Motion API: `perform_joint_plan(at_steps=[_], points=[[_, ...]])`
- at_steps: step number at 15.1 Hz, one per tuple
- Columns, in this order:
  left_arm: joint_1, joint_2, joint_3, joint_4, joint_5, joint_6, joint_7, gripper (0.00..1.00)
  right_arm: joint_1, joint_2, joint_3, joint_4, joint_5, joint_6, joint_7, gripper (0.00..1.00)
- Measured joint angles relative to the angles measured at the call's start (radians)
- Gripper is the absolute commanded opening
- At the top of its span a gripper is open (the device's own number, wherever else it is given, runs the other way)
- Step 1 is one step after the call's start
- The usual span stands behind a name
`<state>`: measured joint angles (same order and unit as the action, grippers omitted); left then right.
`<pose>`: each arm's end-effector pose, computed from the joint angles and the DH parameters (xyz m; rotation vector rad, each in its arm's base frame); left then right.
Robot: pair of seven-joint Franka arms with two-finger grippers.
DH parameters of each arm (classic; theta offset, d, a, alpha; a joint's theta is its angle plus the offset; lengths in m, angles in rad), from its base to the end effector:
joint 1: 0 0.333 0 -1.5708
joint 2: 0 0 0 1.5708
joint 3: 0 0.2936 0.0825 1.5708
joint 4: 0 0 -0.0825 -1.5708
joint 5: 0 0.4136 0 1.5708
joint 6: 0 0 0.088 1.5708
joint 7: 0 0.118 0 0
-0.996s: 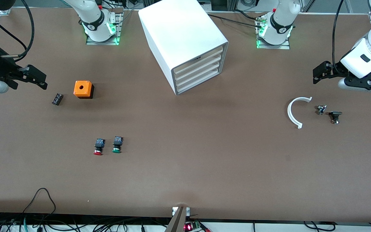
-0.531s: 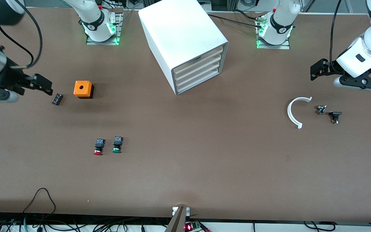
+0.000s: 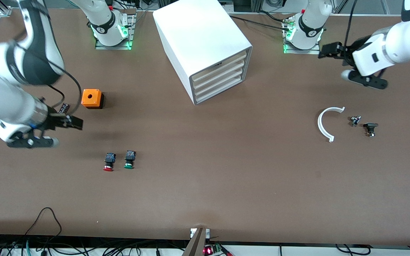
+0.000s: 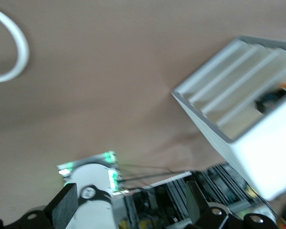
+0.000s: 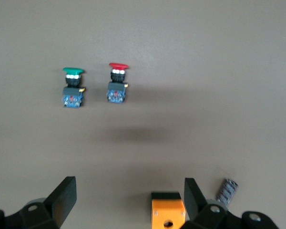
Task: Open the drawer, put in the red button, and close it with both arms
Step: 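Move the right gripper to the red button while the left gripper reaches the drawer, then grasp the red button with the right gripper while the left gripper grips the drawer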
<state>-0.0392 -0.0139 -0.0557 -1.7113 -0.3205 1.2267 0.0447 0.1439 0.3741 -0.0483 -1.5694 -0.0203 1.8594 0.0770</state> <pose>0.5184 -0.0940 0.5193 2.7443 -0.2414 -0.6717 0.6739 0.0659 0.3777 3.0948 0.0430 -0.1242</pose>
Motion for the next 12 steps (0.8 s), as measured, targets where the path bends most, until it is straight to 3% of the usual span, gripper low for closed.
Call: perform_joint_plan(at_steps=[6, 12], points=[[-0.001, 0.083, -0.008, -0.029, -0.211, 0.058, 0.036, 0.99, 0.0, 0.14, -0.001, -0.139, 0.004, 0.395, 0.005, 1.0], [0.0, 0.093, -0.018, -0.257, -0.537, 0.347, 0.365, 1.0, 0.008, 0.261, 0.001, -0.169, 0.12, 0.58, 0.017, 1.0]])
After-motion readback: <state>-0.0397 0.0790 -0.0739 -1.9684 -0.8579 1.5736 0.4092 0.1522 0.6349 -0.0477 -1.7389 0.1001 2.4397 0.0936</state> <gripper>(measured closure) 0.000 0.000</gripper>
